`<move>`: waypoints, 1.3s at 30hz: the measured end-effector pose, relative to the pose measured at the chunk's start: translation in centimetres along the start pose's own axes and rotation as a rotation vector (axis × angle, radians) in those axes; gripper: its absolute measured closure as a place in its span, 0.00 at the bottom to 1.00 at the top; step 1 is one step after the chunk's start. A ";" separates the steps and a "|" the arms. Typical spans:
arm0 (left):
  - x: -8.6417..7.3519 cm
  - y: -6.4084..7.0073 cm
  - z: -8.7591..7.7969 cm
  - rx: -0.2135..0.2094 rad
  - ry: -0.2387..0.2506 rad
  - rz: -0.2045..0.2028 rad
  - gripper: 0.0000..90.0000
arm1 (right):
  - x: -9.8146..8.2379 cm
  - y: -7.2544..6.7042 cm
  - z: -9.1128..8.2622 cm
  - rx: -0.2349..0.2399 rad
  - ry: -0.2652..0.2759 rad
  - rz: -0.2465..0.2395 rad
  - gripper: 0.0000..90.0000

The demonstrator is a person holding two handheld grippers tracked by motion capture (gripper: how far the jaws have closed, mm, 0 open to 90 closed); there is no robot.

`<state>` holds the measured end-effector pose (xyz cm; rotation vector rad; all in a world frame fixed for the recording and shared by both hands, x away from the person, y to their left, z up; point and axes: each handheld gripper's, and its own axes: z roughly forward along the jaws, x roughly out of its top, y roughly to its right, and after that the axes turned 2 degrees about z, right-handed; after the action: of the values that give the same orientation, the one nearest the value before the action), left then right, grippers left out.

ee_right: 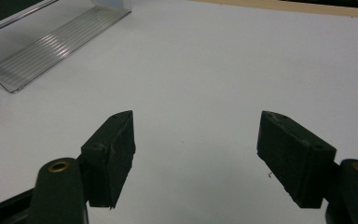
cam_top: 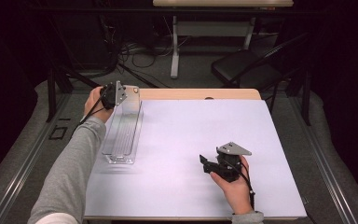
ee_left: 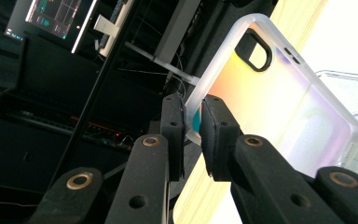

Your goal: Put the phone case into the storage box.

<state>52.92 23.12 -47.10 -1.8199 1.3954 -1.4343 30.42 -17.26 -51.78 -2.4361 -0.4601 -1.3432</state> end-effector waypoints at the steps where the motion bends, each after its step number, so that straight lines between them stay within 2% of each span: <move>1: 0.0 0.0 0.0 0.001 -0.001 0.003 0.89 | 0.0 0.0 0.0 0.001 0.001 -0.001 0.30; 24: -1.0 -0.3 0.5 0.004 -0.001 -0.034 0.89 | -0.2 0.2 0.0 -0.002 0.001 0.000 0.30; 39: -1.5 -0.4 0.7 -0.001 -0.021 -0.069 0.86 | -0.2 0.1 0.1 -0.004 -0.004 0.002 0.30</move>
<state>53.81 24.48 -47.70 -1.8954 1.3350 -1.4443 30.40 -17.37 -52.04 -2.4419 -0.4566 -1.3399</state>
